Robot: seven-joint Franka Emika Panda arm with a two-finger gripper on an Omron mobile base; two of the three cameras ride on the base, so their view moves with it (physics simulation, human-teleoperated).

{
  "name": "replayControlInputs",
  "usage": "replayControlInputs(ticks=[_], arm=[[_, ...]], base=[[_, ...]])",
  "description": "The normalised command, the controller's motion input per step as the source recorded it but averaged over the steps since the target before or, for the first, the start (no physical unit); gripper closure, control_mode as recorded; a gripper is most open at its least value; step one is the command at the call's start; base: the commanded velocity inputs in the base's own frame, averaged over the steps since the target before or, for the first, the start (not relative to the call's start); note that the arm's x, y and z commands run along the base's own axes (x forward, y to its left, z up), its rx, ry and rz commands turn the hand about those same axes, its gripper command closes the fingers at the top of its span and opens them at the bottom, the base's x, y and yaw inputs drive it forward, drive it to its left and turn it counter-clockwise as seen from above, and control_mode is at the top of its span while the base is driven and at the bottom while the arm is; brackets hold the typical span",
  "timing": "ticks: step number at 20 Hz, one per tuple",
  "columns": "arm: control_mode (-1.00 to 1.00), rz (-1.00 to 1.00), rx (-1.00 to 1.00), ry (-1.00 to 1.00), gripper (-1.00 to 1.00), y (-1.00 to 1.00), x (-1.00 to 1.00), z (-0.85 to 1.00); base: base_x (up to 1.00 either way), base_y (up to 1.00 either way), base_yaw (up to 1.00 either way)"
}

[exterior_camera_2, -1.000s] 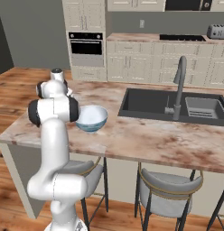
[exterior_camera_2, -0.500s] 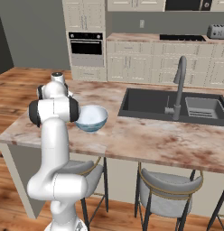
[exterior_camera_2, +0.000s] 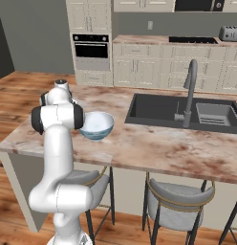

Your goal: Place the cup inside the bowl on the dining table and move the bowl to any counter.

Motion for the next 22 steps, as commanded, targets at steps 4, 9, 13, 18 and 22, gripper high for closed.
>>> replayControlInputs(ticks=[4, 9, 13, 18, 22], arm=[[-1.0, 0.01, 0.0, 0.0, -1.0, 0.0, 0.0, -0.04], [-1.0, 0.0, 0.0, 0.0, -1.0, 0.0, 0.0, 0.0], [-1.0, 0.0, 0.0, 0.0, 1.0, 0.0, 0.0, 0.0], [-1.0, 0.0, 0.0, 0.0, 1.0, 0.0, 0.0, 0.0], [-1.0, 0.0, 0.0, 0.0, 1.0, 0.0, 0.0, 0.0]], base=[[0.0, 0.0, 0.0], [0.0, 0.0, 0.0], [0.0, 0.0, 0.0], [0.0, 0.0, 0.0], [0.0, 0.0, 0.0]])
